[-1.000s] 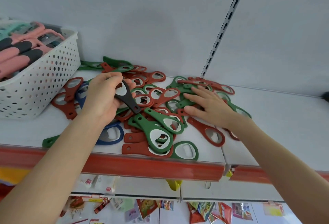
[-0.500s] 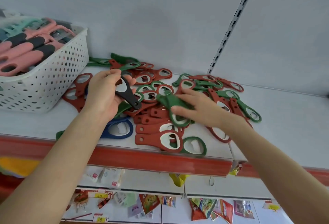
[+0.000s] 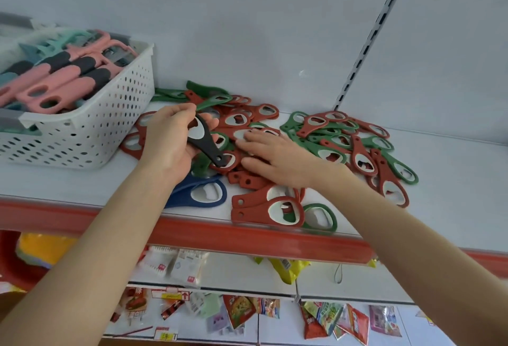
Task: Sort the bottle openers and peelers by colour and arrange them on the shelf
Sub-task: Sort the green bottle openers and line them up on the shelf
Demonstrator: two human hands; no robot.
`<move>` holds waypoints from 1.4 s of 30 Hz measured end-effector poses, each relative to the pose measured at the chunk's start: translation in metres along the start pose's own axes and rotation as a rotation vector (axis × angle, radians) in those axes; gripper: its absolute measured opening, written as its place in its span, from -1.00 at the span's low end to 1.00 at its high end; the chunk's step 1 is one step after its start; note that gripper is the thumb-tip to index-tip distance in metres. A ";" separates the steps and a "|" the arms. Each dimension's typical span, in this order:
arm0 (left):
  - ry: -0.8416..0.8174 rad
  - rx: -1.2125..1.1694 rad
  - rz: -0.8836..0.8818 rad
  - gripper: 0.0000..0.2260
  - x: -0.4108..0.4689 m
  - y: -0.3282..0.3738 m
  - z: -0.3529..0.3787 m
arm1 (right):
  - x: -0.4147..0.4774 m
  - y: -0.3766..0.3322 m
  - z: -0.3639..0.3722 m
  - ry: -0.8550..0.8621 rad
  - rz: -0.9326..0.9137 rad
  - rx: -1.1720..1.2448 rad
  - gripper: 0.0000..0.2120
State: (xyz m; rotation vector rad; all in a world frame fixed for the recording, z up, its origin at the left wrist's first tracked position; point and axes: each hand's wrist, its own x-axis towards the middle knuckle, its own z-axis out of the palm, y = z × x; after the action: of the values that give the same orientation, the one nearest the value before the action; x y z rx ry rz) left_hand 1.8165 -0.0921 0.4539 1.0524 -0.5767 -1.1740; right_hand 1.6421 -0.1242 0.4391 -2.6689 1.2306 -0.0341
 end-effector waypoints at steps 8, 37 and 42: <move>-0.021 -0.006 -0.020 -0.87 0.001 0.006 -0.018 | 0.018 0.036 0.000 0.020 0.370 -0.076 -0.39; -0.254 -0.099 -0.065 -0.87 -0.039 -0.032 0.095 | -0.087 -0.010 -0.024 0.631 0.219 0.322 -0.88; -0.303 -0.060 -0.078 -0.85 -0.058 -0.065 0.159 | -0.137 0.040 -0.031 0.639 0.268 0.186 -0.87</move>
State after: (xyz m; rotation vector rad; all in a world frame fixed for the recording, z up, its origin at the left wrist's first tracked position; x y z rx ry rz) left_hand 1.6363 -0.0961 0.4733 0.8574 -0.7359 -1.4237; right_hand 1.5190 -0.0516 0.4700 -2.3736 1.6434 -0.9688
